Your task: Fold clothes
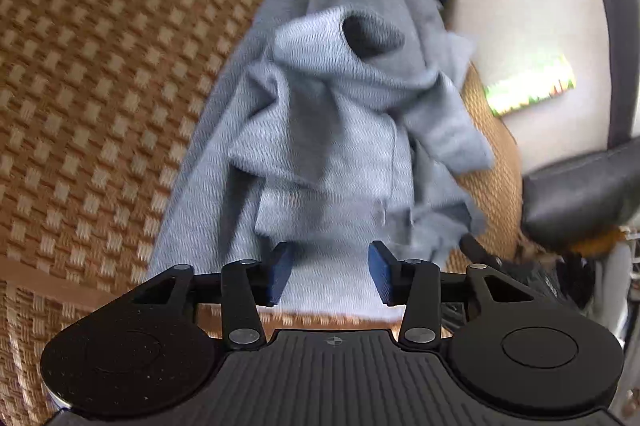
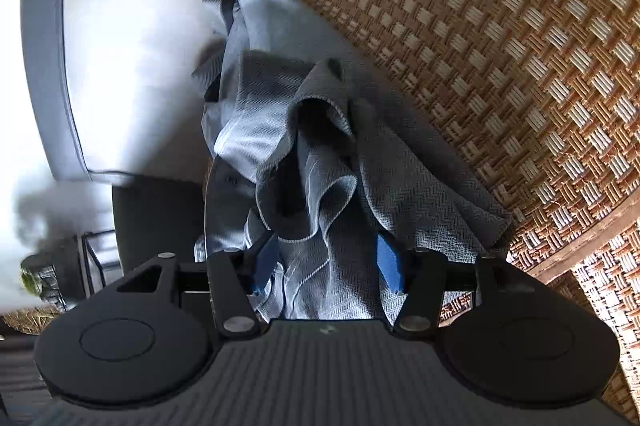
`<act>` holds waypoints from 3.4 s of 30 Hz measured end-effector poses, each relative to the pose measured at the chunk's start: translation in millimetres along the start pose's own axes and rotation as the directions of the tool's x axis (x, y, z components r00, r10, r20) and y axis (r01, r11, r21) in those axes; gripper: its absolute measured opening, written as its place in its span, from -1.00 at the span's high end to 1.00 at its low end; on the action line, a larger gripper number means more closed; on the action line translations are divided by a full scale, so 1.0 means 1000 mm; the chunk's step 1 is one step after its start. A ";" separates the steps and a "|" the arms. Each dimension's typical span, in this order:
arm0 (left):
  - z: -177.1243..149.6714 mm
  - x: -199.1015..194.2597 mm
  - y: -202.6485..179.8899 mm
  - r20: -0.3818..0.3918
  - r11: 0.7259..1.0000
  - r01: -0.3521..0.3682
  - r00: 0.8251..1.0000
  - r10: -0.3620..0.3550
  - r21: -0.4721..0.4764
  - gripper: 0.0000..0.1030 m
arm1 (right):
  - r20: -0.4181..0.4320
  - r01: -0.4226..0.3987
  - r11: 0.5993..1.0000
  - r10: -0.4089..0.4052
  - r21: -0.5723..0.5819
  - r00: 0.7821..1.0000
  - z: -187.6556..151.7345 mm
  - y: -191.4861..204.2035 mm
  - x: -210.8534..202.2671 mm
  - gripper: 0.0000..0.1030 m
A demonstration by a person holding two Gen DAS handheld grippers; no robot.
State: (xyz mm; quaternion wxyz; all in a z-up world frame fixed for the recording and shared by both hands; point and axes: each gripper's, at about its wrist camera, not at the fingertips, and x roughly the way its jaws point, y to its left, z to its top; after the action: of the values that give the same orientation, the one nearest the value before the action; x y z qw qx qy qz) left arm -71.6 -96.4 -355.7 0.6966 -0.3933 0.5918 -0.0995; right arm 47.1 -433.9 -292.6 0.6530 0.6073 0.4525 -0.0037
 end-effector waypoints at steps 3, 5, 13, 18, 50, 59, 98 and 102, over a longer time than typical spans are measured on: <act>0.003 0.004 -0.002 0.022 1.000 -0.003 1.000 0.003 -0.020 -0.23 | 0.028 -0.035 0.998 0.036 -0.043 0.999 0.004 0.008 0.003 -0.14; 0.003 0.008 0.001 0.010 0.999 -0.014 1.000 0.015 -0.037 -0.21 | 0.036 -0.033 0.999 0.034 -0.032 0.999 0.006 0.009 0.008 -0.14; 0.029 -0.010 -0.026 0.139 0.998 0.049 0.989 -0.044 -0.035 0.54 | -0.007 -0.023 0.983 0.022 -0.180 1.000 0.018 0.035 0.018 0.87; 0.080 -0.004 -0.045 0.255 0.998 0.059 0.966 -0.051 -0.024 0.32 | 0.022 -0.060 0.968 0.067 -0.244 0.997 0.051 0.073 0.031 0.87; 0.038 0.008 -0.037 0.066 0.981 -0.159 0.986 0.152 0.113 0.52 | -0.040 0.032 0.987 -0.039 -0.156 0.998 0.026 0.054 0.066 0.67; 0.117 -0.039 -0.047 0.316 0.999 -0.044 0.947 0.049 -0.022 0.06 | 0.156 0.002 0.973 0.035 -0.232 0.987 0.068 0.120 0.067 0.40; -0.029 -0.053 0.037 0.190 0.949 -0.289 0.946 0.262 0.130 0.50 | 0.148 0.324 0.790 -0.290 -0.521 0.946 -0.024 0.023 -0.010 0.65; -0.040 -0.049 0.016 0.190 0.957 -0.226 0.963 0.191 0.185 -0.49 | 0.204 0.334 0.773 -0.265 -0.539 0.942 -0.029 0.026 -0.027 0.19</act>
State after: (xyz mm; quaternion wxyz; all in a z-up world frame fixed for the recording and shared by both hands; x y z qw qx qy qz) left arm -126.7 -73.6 -329.7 0.7878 -0.2618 0.5551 -0.0517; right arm 28.6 -418.9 -251.8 0.8197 0.3049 0.4849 -0.0088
